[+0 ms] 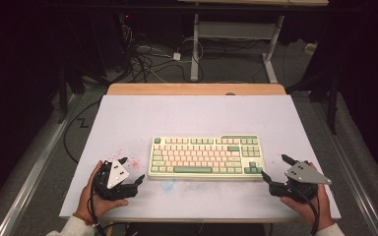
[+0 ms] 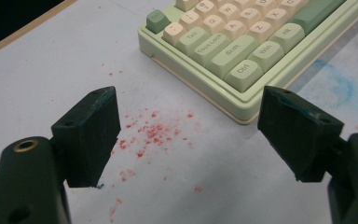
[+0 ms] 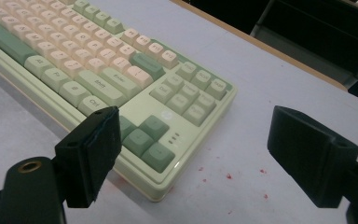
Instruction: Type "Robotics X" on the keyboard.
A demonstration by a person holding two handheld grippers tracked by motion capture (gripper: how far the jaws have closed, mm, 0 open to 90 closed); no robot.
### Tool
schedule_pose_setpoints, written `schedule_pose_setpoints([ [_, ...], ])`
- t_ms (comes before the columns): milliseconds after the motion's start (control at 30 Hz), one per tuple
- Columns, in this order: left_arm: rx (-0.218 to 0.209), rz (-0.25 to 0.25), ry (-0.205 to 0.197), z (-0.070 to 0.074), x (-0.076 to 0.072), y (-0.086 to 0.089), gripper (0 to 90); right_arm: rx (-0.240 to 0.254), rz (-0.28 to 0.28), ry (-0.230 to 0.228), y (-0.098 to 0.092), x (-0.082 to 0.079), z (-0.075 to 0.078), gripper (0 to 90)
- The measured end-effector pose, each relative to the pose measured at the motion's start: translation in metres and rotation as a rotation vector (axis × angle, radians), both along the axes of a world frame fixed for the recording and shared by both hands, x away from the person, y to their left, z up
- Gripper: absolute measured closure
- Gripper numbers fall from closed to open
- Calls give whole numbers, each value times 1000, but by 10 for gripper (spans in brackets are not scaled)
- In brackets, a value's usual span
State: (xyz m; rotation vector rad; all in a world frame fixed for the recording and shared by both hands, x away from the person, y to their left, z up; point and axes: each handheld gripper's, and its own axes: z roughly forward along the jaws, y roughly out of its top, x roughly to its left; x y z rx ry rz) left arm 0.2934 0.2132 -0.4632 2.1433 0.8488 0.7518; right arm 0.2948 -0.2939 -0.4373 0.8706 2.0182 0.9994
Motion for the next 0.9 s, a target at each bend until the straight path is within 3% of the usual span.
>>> schedule_pose_setpoints([
  [233,6,-7,0,-1,0,-2,195,-5,-5,-4,-3,-3,3,232],
  [400,-6,-5,-8,0,0,0,195,-7,42,20,-1,-6,4,315],
  [533,-2,-15,1,0,-2,0,194,-21,60,34,3,-5,8,497],
  [600,-4,-16,1,0,-2,1,194,-2,66,63,4,-2,12,603],
  [767,-9,-2,10,1,-2,1,186,7,135,101,12,7,23,869],
  [800,-17,7,33,0,-1,2,186,18,142,99,14,10,26,895],
  [900,-15,6,38,-1,-1,2,185,34,165,119,22,16,29,900],
])
